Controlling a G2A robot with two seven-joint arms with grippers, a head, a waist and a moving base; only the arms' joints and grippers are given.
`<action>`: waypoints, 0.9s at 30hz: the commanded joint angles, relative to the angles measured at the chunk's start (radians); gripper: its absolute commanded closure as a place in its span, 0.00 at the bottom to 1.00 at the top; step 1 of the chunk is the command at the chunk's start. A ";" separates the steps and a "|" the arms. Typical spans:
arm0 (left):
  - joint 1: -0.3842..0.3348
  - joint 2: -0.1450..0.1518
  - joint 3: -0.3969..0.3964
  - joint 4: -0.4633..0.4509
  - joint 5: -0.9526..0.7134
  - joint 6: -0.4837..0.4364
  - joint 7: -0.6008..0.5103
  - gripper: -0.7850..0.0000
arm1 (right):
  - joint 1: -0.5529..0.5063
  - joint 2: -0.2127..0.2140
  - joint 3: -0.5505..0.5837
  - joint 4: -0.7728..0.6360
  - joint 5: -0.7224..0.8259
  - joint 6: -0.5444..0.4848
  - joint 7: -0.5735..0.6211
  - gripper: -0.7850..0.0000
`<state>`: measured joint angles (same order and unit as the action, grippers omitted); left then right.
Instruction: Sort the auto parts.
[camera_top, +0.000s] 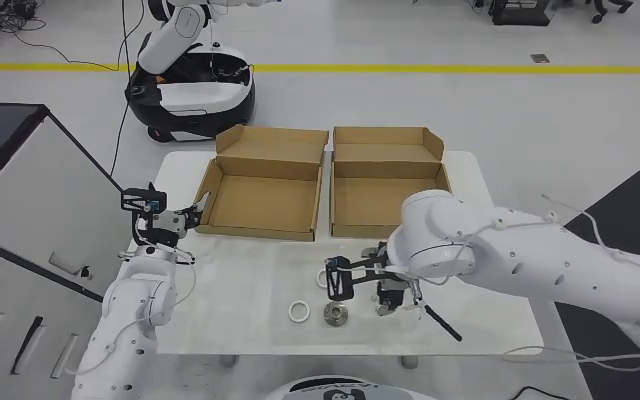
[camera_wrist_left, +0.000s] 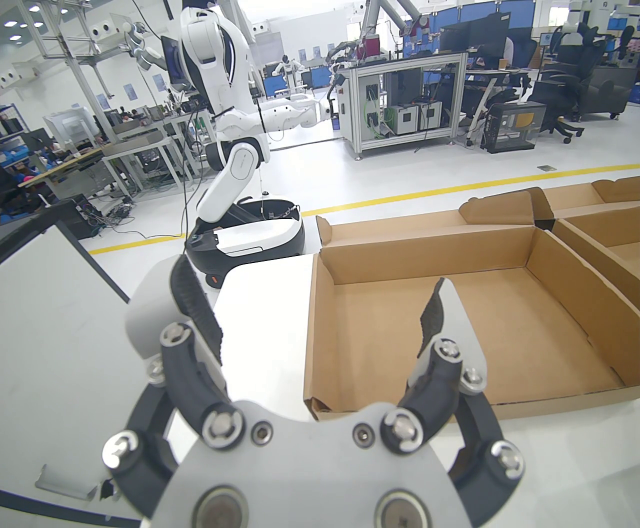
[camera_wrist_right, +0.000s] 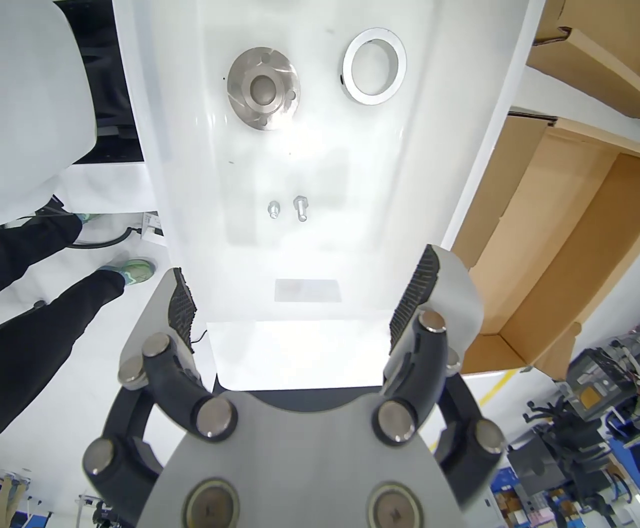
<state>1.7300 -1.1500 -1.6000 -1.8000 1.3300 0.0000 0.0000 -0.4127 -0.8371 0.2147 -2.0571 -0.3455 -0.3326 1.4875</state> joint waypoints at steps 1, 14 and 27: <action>0.000 0.000 0.000 0.000 0.000 0.000 0.000 0.00 | 0.000 -0.003 -0.002 0.002 0.002 0.000 0.000 0.00; 0.000 0.000 0.000 0.000 0.000 0.000 0.000 0.00 | -0.038 -0.011 -0.018 0.029 -0.030 -0.012 -0.030 0.00; 0.000 0.000 0.000 0.000 0.000 0.000 0.000 0.00 | -0.070 -0.050 -0.027 0.120 -0.002 0.014 -0.007 0.00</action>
<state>1.7300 -1.1500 -1.6000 -1.8000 1.3300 0.0000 0.0000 -0.4819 -0.8846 0.1870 -1.9424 -0.3471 -0.3208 1.4808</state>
